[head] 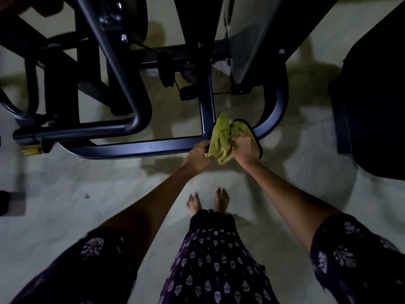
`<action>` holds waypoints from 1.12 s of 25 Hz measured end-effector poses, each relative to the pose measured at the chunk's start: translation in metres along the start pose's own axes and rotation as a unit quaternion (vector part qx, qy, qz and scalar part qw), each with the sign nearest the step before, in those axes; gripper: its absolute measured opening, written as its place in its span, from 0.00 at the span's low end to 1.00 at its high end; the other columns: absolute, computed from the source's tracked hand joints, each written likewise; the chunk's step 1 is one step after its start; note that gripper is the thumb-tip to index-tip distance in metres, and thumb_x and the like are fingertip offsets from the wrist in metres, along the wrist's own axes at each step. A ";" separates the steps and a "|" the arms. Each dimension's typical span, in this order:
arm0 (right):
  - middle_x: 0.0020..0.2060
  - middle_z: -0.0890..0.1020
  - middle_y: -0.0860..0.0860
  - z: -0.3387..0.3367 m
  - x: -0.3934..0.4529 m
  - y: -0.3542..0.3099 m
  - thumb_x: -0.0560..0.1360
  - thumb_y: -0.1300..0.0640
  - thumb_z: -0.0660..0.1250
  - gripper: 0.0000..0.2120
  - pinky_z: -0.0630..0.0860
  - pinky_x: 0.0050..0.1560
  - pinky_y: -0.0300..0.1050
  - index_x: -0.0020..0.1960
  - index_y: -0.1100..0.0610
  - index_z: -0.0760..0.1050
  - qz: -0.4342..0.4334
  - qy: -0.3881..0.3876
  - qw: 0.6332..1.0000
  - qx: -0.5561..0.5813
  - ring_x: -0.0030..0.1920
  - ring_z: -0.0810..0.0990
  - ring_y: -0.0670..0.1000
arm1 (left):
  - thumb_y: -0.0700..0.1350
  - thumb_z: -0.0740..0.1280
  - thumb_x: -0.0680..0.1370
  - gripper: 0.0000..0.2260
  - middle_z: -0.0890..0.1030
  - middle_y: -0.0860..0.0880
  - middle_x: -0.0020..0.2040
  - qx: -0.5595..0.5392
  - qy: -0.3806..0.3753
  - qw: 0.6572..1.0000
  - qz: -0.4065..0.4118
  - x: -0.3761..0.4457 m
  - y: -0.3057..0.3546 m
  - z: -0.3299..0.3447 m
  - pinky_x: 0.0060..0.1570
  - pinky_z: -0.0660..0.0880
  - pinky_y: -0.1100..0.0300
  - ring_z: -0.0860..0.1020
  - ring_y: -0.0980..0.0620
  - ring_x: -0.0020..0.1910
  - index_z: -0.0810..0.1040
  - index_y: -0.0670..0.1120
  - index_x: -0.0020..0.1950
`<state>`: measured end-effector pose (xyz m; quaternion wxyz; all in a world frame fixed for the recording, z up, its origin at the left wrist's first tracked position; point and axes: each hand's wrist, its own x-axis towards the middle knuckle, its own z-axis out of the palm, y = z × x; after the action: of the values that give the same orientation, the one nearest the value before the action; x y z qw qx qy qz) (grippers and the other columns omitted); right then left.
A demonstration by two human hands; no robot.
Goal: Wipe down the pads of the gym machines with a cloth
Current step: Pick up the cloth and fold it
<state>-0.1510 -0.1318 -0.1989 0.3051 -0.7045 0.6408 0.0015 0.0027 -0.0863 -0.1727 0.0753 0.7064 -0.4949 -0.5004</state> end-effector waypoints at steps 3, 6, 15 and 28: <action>0.53 0.80 0.61 -0.022 -0.013 -0.013 0.74 0.66 0.58 0.14 0.73 0.59 0.51 0.53 0.63 0.80 0.003 0.016 0.998 0.055 0.55 0.77 0.60 | 0.40 0.68 0.76 0.24 0.70 0.42 0.68 0.012 0.008 1.000 0.021 -0.018 0.010 -0.013 0.55 0.63 0.66 0.69 0.45 0.67 0.66 0.41 0.71; 0.55 0.79 0.60 -0.043 -0.035 -0.027 0.72 0.67 0.59 0.16 0.73 0.61 0.52 0.54 0.60 0.80 -0.007 0.017 0.998 0.055 0.57 0.77 0.60 | 0.39 0.68 0.76 0.25 0.70 0.41 0.68 0.030 0.009 0.998 0.049 -0.040 0.018 -0.030 0.58 0.63 0.64 0.68 0.45 0.67 0.66 0.41 0.71; 0.51 0.80 0.60 -0.110 -0.135 -0.087 0.68 0.69 0.64 0.17 0.75 0.56 0.52 0.56 0.61 0.80 -0.081 0.089 0.991 0.063 0.53 0.78 0.59 | 0.41 0.66 0.77 0.25 0.69 0.43 0.70 0.015 0.071 0.992 0.102 -0.145 0.040 -0.078 0.56 0.63 0.65 0.68 0.47 0.68 0.64 0.41 0.72; 0.48 0.81 0.57 -0.164 -0.250 -0.215 0.70 0.67 0.65 0.12 0.71 0.49 0.40 0.52 0.60 0.81 -0.242 0.136 0.958 0.067 0.49 0.78 0.55 | 0.41 0.67 0.76 0.25 0.69 0.43 0.70 -0.017 0.258 0.961 0.095 -0.322 -0.019 -0.136 0.64 0.64 0.60 0.68 0.47 0.68 0.65 0.42 0.72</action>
<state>-0.0650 0.0213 0.1246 0.2528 -0.8099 0.4852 -0.2118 0.1178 0.1191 0.0861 0.2596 0.7599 -0.5152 -0.2997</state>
